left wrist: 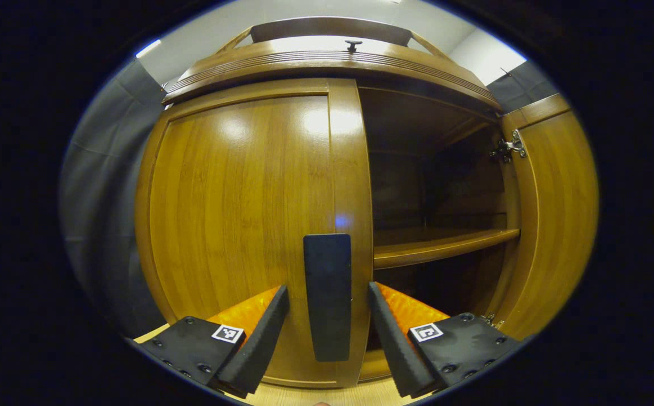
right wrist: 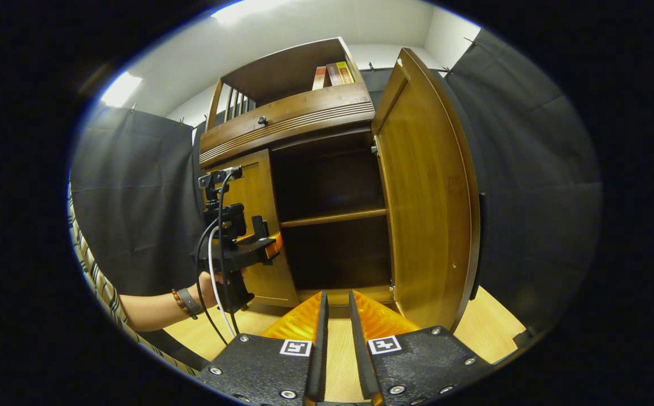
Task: Open the right door of the double-door shoe cabinet with the right hand, and open the left door with the left hand.
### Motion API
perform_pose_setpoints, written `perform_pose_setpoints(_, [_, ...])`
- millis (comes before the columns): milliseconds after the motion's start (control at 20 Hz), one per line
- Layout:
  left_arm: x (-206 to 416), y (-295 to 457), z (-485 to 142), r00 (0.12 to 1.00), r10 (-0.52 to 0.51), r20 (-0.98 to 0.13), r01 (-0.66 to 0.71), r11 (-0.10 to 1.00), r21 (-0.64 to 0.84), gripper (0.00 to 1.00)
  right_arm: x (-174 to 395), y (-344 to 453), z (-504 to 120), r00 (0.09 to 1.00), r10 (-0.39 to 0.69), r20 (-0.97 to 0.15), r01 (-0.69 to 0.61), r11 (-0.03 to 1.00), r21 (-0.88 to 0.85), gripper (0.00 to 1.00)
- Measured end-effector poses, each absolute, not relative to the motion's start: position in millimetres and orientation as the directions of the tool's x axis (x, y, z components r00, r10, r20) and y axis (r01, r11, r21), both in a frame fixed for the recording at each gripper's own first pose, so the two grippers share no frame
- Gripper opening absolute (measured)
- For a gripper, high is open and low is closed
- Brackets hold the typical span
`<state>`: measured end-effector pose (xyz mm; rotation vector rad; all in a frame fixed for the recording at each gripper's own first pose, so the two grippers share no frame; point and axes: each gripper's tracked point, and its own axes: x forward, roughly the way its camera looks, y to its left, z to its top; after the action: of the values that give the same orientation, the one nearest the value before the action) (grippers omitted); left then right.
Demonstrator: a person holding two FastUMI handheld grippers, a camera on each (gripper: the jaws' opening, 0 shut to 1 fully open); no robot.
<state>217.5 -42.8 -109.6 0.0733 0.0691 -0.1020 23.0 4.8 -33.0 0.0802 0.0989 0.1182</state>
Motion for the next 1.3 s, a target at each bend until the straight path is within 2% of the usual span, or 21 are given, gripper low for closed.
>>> perform_pose_setpoints(50, [217.8, -43.6, -110.2, 0.993, -0.1, -0.069, 0.105, 0.992, 0.071, 0.89, 24.1, 1.2, -30.6, 0.99, 0.108, -0.085, -0.102, 0.992, 0.069, 0.07])
perform_pose_setpoints(150, [218.3, -44.5, -109.8, 0.993, -0.099, -0.066, 0.103, 0.993, 0.058, 0.84, 30.6, -2.9, -20.6, 0.993, 0.095, -0.069, -0.092, 0.995, 0.039, 0.24])
perform_pose_setpoints(200, [217.4, -45.0, -110.3, 0.993, -0.098, -0.062, 0.102, 0.993, 0.056, 0.81, 32.3, -2.5, -16.8, 0.993, 0.098, -0.061, -0.097, 0.995, 0.026, 0.14])
perform_pose_setpoints(300, [217.9, -45.6, -110.7, 0.994, -0.095, -0.06, 0.098, 0.994, 0.051, 0.79, 31.7, -6.7, -17.4, 0.994, 0.084, -0.064, -0.084, 0.996, 0.013, 0.14])
perform_pose_setpoints(450, [217.2, -46.1, -111.0, 0.994, -0.096, -0.06, 0.099, 0.994, 0.048, 0.78, 33.0, -8.1, -17.9, 0.995, 0.072, -0.071, -0.07, 0.997, 0.028, 0.9])
perform_pose_setpoints(500, [217.4, -46.6, -110.9, 0.993, -0.098, -0.059, 0.1, 0.994, 0.047, 0.77, 32.6, -7.4, -19.7, 0.995, 0.073, -0.074, -0.071, 0.997, 0.038, 0.8])
perform_pose_setpoints(850, [217.9, -48.9, -113.9, 0.991, -0.112, -0.08, 0.119, 0.989, 0.091, 0.72, 30.1, -4.5, -29.4, 0.992, 0.081, -0.101, -0.081, 0.997, 0.007, 0.81])
perform_pose_setpoints(950, [218.5, -52.1, -112.6, 0.99, -0.112, -0.081, 0.119, 0.989, 0.085, 0.65, 28.8, -4.3, -33.6, 0.99, 0.082, -0.113, -0.082, 0.997, 0.006, 0.81])
perform_pose_setpoints(1000, [218.2, -52.0, -113.7, 0.989, -0.117, -0.087, 0.124, 0.989, 0.08, 0.65, 27.1, -4.4, -36.5, 0.99, 0.081, -0.118, -0.081, 0.997, 0.004, 0.81])
perform_pose_setpoints(1200, [209.5, -40.7, -114.0, 0.986, -0.102, -0.134, 0.11, 0.993, 0.051, 0.37, 19.1, -1.2, -42.5, 0.988, 0.088, -0.13, -0.091, 0.996, -0.015, 0.81])
perform_pose_setpoints(1300, [192.8, -36.7, -112.3, 0.983, -0.089, -0.162, 0.099, 0.994, 0.053, 0.36, 15.9, 1.3, -46.0, 0.986, 0.093, -0.14, -0.098, 0.995, -0.031, 0.81])
